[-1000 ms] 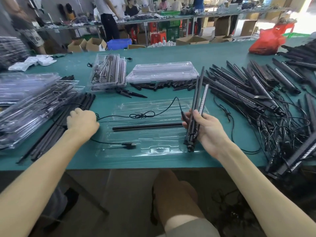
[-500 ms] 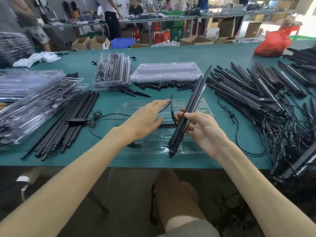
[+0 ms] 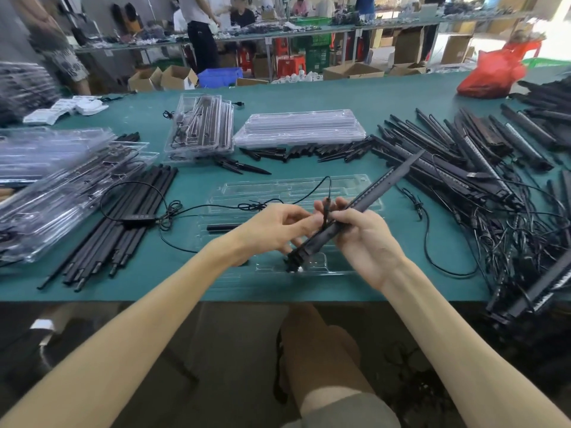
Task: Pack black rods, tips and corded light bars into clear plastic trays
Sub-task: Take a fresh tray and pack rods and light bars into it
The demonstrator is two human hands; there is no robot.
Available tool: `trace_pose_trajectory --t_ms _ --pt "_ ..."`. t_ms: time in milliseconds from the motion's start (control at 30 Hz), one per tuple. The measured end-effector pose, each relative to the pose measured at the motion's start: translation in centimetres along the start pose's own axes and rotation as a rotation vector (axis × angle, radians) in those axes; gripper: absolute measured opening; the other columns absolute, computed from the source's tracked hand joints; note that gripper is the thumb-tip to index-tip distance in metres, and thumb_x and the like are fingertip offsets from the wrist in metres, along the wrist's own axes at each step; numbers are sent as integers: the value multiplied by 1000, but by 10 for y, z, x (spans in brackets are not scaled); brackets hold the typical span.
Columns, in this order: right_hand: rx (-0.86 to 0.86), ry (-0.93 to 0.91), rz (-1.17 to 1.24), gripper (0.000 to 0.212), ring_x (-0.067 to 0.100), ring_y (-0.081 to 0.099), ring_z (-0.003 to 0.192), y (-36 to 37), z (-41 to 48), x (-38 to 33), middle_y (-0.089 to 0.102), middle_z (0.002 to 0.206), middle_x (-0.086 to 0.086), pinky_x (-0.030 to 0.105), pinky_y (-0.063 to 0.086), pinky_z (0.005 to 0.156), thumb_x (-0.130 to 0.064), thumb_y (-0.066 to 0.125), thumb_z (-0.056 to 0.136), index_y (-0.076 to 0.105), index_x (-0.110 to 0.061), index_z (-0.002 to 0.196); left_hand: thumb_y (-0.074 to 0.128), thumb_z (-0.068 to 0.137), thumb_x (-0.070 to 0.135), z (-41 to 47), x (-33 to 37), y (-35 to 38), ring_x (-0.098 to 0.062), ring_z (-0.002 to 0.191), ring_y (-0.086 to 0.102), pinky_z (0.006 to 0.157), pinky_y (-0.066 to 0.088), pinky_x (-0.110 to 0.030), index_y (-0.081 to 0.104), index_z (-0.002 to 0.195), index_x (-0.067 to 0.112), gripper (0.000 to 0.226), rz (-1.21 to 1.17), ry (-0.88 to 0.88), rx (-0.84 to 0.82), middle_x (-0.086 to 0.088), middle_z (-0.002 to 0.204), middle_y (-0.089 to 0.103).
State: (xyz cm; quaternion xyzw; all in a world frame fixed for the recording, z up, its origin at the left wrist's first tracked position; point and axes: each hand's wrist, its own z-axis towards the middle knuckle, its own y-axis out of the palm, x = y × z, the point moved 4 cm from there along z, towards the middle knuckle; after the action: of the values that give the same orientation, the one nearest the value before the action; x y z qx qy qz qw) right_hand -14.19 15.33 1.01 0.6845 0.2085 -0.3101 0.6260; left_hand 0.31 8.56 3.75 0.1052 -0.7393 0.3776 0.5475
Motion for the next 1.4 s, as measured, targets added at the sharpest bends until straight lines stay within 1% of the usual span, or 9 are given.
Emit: trace_pose_trajectory --t_ms 167,300,500,767,867,1067,1233,1333,1400 --pt "111 -120 -223 23 26 62 98 3 1 3 60 105 19 28 57 81 -14 58 100 53 -2 119 80 85 22 -6 1 7 -20 74 71 61 59 -34 62 117 13 38 -13 34 -91 -4 88 73" --pt "107 -164 -352 23 23 67 94 10 1 -4 60 99 13 32 56 86 -19 62 99 52 -5 114 66 96 11 -6 7 1 -23 63 67 58 52 -37 61 107 -1 17 79 121 -25 -12 89 73" --pt "80 -147 -442 28 36 65 114 8 -2 -11 63 125 27 41 57 94 -7 60 98 51 0 124 53 104 21 -11 4 -9 -19 56 57 46 37 -20 52 115 -3 27 -189 80 -40 -13 96 74" --pt "56 -61 -541 56 23 68 107 2 -4 -10 62 127 18 32 57 86 -2 60 97 43 -21 146 50 104 39 -16 -10 -22 -13 59 54 48 39 -20 68 115 1 44 -414 35 -115 -9 97 68" --pt "-22 -9 -701 50 22 70 106 3 -2 -8 68 123 13 35 58 87 -2 56 99 48 -32 139 51 105 36 -23 -10 -22 -13 62 57 53 45 -20 70 114 5 37 -358 54 -254 -7 97 68" --pt "-70 88 -775 37 26 75 91 4 -6 0 77 100 12 34 62 78 19 38 92 66 3 111 69 96 28 -26 -11 -23 -6 43 44 42 32 -17 72 95 8 20 -181 68 -263 7 63 65" --pt "32 -116 -1043 10 15 75 85 -10 1 -19 78 87 4 24 57 72 -5 65 96 75 -5 97 76 90 26 -26 -21 -43 -8 42 37 40 27 -17 63 108 3 33 -206 0 -126 7 64 67" --pt "8 -161 -1278 14 14 73 86 -14 0 -24 78 86 0 29 59 79 -7 64 96 77 -10 94 78 88 26 -27 -28 -50 -9 41 36 39 27 -17 55 120 -2 48 -224 -31 -86 2 72 72" --pt "52 -203 -1391 15 1 71 80 -18 -2 -29 75 79 -10 22 56 76 -7 65 94 77 -15 89 80 86 29 -28 -31 -52 -11 42 34 40 25 -18 60 116 0 47 -227 -30 -88 1 71 70"
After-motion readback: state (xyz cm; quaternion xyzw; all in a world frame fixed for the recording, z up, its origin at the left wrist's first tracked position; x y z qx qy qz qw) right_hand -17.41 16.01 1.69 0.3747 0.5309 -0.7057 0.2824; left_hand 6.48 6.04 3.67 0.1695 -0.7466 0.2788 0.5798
